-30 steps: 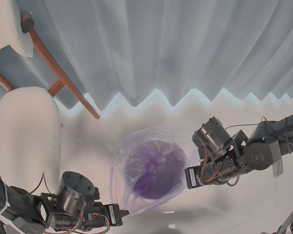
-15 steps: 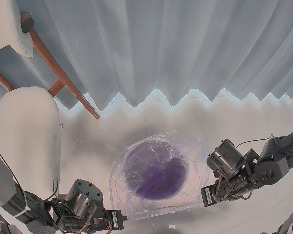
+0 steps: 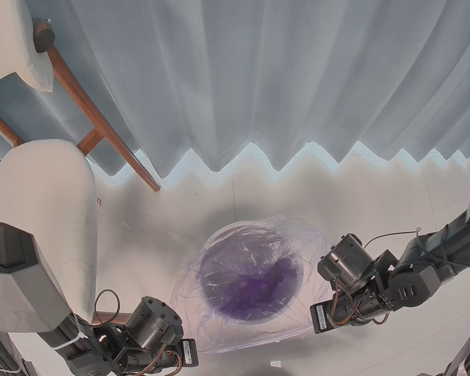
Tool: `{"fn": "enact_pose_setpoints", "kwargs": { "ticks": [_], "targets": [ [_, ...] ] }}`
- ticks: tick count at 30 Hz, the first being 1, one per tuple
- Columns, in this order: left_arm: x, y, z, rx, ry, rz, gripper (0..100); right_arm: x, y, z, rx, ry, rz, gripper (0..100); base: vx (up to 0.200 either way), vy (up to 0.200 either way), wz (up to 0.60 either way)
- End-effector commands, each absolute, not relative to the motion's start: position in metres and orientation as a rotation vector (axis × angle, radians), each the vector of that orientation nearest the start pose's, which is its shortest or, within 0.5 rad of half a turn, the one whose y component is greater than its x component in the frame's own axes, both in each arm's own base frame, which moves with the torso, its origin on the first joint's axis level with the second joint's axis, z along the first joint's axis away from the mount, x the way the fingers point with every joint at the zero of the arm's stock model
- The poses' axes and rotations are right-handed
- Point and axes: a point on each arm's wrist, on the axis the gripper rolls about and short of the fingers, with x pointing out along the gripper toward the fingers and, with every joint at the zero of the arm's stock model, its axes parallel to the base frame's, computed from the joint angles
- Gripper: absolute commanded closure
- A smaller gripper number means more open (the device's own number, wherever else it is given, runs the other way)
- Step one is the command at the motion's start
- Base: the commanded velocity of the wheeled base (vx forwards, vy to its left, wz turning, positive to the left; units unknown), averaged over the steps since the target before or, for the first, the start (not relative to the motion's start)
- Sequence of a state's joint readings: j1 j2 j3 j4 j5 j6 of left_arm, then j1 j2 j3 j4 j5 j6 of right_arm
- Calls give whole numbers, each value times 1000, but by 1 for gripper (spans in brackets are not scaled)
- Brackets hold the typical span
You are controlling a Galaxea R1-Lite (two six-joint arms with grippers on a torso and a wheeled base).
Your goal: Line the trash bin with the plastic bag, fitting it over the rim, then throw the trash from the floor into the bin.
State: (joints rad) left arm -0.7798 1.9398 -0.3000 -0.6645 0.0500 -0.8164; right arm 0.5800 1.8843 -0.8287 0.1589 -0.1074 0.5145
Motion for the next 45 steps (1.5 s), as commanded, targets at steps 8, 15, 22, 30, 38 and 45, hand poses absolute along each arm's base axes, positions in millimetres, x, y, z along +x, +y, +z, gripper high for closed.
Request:
{"fn": "enact_pose_setpoints", "kwargs": {
  "ticks": [8,15,22,30,38,45],
  "targets": [
    [170,-163,-12,-280,1135,-185,100,253,164,34,-8,1276,81,100,0,0,0],
    [184,-169,-27,-266,1096,-125,100,275,175,17,-13,1234,52,100,0,0,0],
    [196,-173,-32,-277,1062,-95,100,290,184,13,-20,1194,31,100,0,0,0],
    [205,-178,-37,-303,955,-81,100,297,184,9,-39,1122,-30,100,0,0,0],
    [202,-179,-42,-302,961,-76,0,283,178,21,-13,1099,-47,0,0,0,0],
    [166,-173,-9,-363,839,-233,0,227,152,64,12,1075,18,0,0,0,0]
  ]
}}
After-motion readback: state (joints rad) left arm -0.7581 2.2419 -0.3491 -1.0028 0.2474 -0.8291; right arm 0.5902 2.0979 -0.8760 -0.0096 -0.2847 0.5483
